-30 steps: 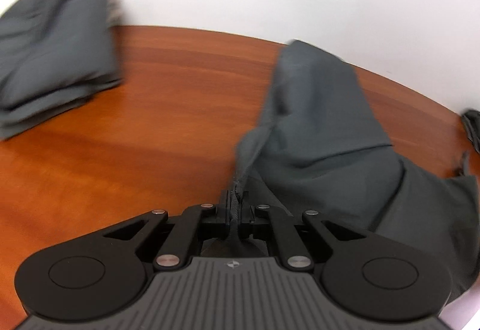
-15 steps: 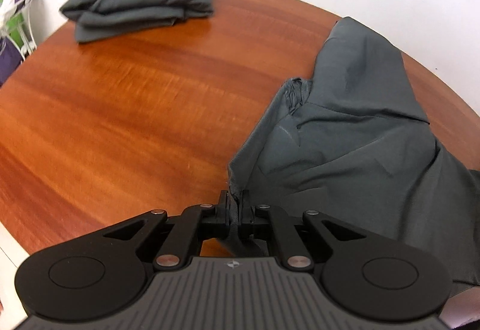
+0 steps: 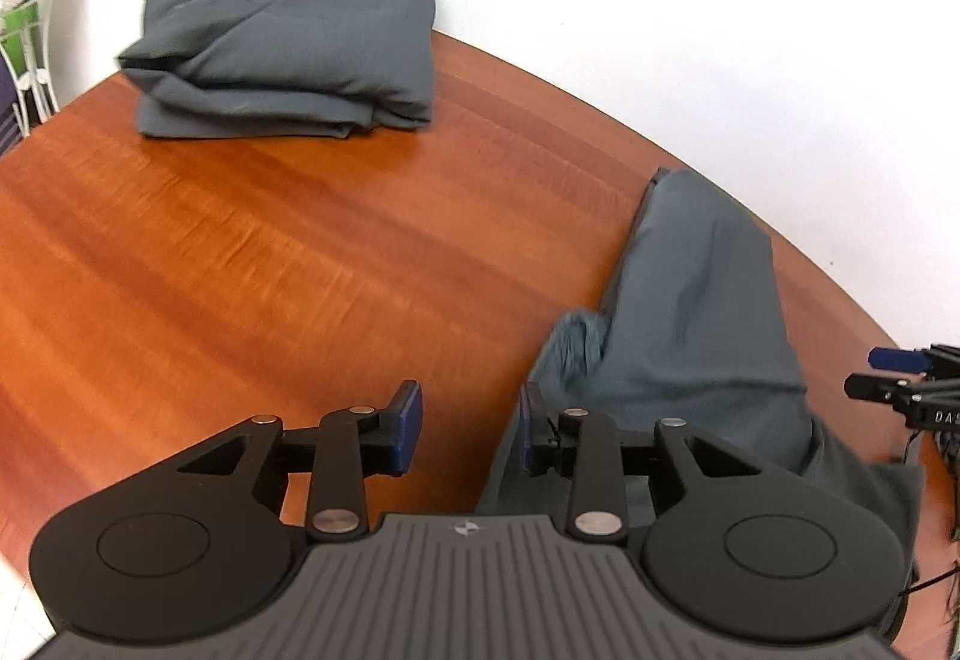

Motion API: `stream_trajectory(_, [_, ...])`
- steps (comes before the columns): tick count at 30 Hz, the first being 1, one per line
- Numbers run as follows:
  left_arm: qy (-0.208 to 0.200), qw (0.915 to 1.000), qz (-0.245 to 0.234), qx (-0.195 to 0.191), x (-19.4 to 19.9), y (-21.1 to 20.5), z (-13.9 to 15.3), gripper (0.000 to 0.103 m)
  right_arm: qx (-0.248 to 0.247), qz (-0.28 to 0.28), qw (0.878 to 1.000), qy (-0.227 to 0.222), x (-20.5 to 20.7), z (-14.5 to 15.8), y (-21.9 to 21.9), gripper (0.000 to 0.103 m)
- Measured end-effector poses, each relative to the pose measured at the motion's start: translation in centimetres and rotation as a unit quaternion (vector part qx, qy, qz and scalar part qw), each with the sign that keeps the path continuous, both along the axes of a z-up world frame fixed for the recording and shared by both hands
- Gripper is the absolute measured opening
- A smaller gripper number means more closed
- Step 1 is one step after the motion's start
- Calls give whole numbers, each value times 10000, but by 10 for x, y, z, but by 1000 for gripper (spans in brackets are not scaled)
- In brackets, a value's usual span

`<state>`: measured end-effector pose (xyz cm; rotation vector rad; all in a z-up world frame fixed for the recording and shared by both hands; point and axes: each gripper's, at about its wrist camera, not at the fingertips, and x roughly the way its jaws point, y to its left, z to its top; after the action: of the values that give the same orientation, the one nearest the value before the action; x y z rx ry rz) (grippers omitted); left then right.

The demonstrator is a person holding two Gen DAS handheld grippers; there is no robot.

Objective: Fold clothes

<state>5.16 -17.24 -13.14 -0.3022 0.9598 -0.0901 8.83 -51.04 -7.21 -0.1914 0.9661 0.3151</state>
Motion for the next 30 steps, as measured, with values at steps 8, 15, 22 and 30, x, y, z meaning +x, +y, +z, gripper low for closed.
stream_trajectory(8, [177, 9978, -617, -190, 74, -22, -30, 42, 442, -387, 9981, 167, 59, -2, 12, 72])
stream_trajectory(15, [443, 9919, -1049, -569, 101, -42, -53, 42, 896, -585, 9938, 290, 111, -5, 46, 73])
stream_trajectory(22, [703, 9824, -1327, -1113, 106, -51, -58, 41, 794, -383, 9940, 651, 143, -31, 90, 79])
stream_trajectory(30, [525, 9723, -1843, -1339, 98, -68, -52, 32, 219, -291, 9958, 836, 138, -58, 113, 64])
